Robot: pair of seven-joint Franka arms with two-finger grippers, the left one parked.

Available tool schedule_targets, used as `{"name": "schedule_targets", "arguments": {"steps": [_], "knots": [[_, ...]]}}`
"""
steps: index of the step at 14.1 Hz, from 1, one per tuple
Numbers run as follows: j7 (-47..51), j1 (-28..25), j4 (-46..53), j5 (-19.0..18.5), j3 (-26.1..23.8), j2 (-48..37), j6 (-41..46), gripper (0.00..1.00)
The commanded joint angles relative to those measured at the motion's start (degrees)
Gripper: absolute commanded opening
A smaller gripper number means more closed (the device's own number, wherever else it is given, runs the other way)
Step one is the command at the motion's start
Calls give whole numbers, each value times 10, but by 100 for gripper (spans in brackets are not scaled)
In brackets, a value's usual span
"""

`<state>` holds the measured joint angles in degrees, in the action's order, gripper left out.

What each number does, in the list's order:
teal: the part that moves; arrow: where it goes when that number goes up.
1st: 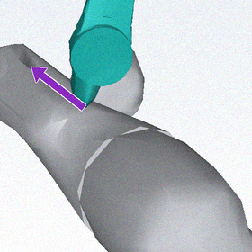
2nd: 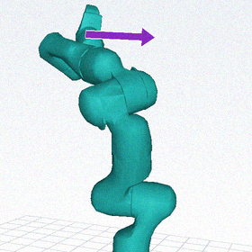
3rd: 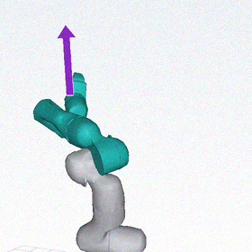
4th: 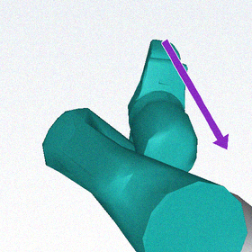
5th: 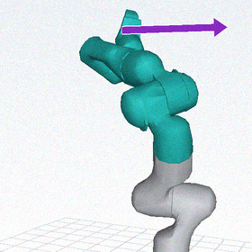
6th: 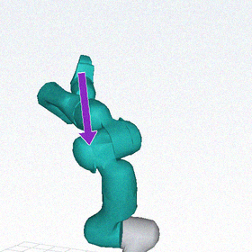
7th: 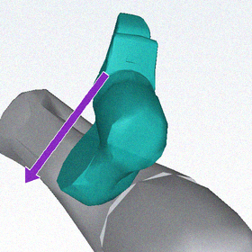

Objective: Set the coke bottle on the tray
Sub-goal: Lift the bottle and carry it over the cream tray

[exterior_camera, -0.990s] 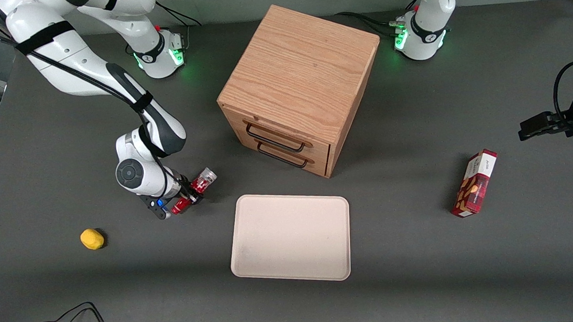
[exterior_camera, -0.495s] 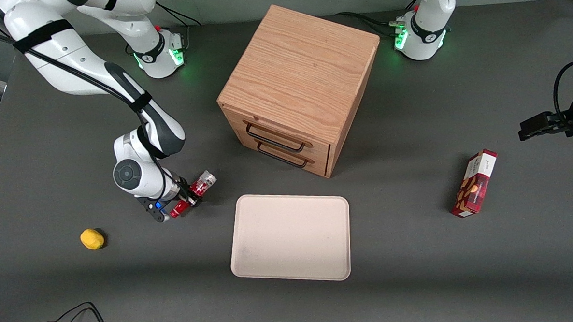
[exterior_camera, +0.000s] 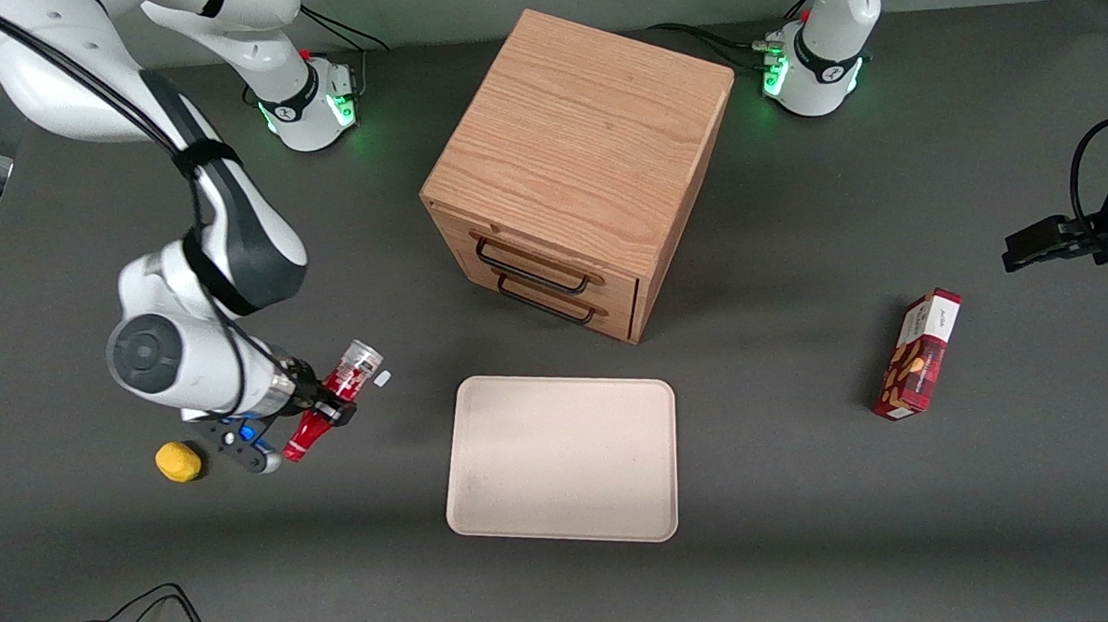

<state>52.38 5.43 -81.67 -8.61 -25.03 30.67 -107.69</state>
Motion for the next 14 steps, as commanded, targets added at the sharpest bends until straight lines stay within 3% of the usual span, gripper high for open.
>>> {"name": "schedule_targets", "arguments": {"steps": [1,5,8,14], "knots": [[-73,-15,116,0,-11,29,49,0],[-160,-51,213,-4,-31,101,28,0],[-215,-85,220,-7,-25,155,-27,0],[-229,-127,219,-16,-19,263,-120,0]]}}
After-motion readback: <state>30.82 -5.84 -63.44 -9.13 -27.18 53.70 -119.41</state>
